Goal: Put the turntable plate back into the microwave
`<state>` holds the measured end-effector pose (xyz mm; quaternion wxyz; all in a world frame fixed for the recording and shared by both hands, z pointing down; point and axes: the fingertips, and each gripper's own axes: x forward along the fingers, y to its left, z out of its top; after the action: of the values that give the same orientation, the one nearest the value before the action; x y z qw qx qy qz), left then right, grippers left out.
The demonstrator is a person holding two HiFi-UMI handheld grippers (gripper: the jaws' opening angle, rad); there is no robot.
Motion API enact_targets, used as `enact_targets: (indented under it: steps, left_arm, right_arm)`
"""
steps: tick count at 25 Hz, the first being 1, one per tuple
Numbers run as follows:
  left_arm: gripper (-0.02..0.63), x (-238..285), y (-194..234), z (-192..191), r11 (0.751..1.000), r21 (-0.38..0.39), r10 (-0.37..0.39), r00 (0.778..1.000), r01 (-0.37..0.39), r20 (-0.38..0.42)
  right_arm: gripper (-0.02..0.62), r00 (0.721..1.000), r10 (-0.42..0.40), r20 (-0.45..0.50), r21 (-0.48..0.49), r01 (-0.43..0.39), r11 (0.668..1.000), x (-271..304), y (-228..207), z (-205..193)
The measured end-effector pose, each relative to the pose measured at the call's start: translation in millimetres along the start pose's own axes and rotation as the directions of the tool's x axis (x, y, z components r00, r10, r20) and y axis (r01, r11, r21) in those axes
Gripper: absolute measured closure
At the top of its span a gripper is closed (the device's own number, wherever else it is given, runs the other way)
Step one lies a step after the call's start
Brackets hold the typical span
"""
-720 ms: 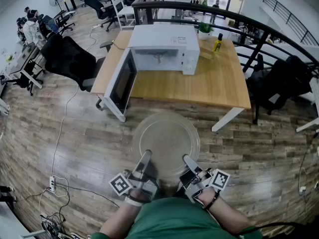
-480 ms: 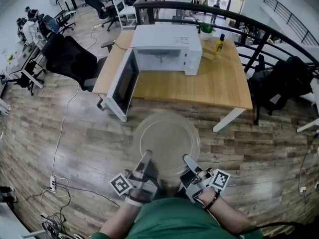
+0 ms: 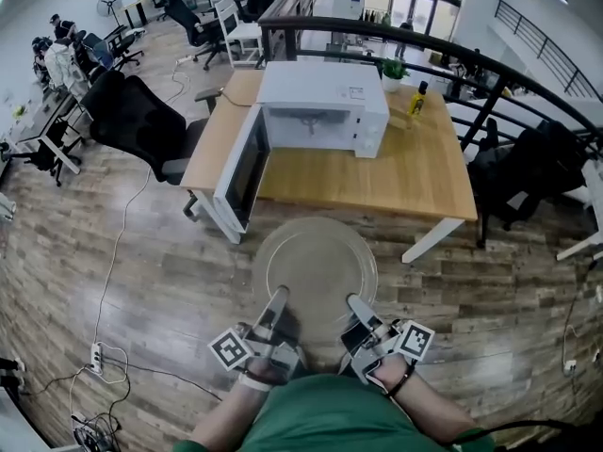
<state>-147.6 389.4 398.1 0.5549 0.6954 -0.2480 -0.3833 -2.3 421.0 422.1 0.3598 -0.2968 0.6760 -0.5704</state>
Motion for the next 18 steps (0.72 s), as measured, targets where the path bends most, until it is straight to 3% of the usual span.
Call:
enact_targets:
  steps: [10, 18]
  left_arm:
    - [0.571, 1, -7, 43, 0.999, -0.008, -0.051, 0.998, 0.051, -0.037]
    - [0.571, 12, 7, 56, 0.998, -0.046, -0.051, 0.997, 0.049, -0.064]
  right_arm:
    - [0.554, 0.997, 0.038, 0.064, -0.015, -0.037, 0.999, 38, 13, -15]
    - [0.554, 0.996, -0.002, 0.086, -0.015, 0.004, 1.0, 50, 2, -12]
